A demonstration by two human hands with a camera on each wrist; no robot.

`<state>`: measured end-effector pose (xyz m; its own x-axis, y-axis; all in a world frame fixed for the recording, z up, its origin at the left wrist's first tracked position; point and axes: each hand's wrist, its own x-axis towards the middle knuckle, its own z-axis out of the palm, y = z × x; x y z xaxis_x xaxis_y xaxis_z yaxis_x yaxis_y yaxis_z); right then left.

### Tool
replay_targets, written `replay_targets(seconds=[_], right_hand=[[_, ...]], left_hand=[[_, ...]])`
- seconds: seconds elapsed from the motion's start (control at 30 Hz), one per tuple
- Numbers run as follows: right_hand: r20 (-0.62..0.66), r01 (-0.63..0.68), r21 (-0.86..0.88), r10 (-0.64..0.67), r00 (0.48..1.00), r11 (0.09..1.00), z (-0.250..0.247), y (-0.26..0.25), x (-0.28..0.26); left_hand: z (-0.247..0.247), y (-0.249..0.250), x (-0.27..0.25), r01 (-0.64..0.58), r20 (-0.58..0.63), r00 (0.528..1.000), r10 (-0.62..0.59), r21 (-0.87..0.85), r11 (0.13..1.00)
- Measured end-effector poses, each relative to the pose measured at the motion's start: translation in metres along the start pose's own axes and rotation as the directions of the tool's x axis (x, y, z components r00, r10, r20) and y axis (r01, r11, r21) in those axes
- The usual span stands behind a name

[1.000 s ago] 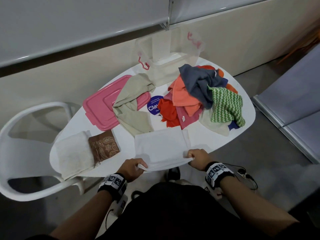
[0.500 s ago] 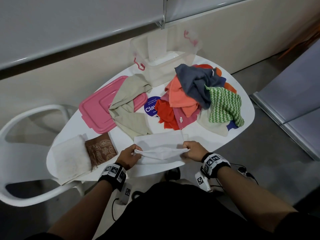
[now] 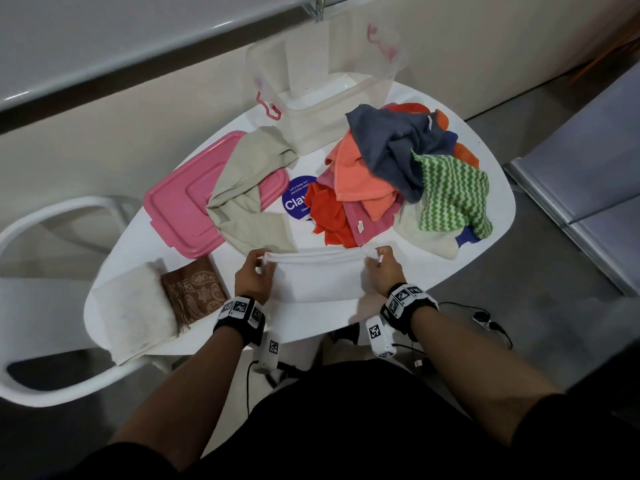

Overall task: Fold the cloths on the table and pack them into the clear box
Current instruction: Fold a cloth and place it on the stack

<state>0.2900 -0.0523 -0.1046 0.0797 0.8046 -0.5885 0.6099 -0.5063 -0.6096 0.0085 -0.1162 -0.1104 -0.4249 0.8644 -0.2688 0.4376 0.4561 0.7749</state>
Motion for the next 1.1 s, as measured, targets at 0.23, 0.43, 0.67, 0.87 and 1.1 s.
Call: replay_targets(seconds=[0.23,0.43,0.67,0.87,1.1], right_hand=[[-0.084,-0.042,-0.012,0.041,0.996,0.999,0.007,0.000,0.007],[-0.054,-0.036,-0.033,0.034,0.998,0.999,0.008,0.002,0.004],[-0.066,-0.050,-0.113,0.043,0.997,0.992,0.005,0.004,-0.008],[-0.013,-0.019,-0.379,0.015,1.000,0.925,0.012,0.008,-0.005],[0.091,-0.017,0.060,0.012,0.996,0.998,0.014,0.015,-0.002]], left_hand=[[0.006,-0.008,0.008,0.182,0.055,0.981,-0.186,0.072,0.981],[0.004,-0.020,-0.008,0.319,-0.004,0.948,-0.319,0.011,0.948],[-0.001,-0.021,-0.027,0.285,0.060,0.949,-0.310,0.259,0.923],[0.003,-0.015,-0.024,0.276,0.099,0.948,-0.303,0.221,0.935],[-0.008,-0.025,-0.034,0.397,0.165,0.911,-0.379,-0.097,0.913]])
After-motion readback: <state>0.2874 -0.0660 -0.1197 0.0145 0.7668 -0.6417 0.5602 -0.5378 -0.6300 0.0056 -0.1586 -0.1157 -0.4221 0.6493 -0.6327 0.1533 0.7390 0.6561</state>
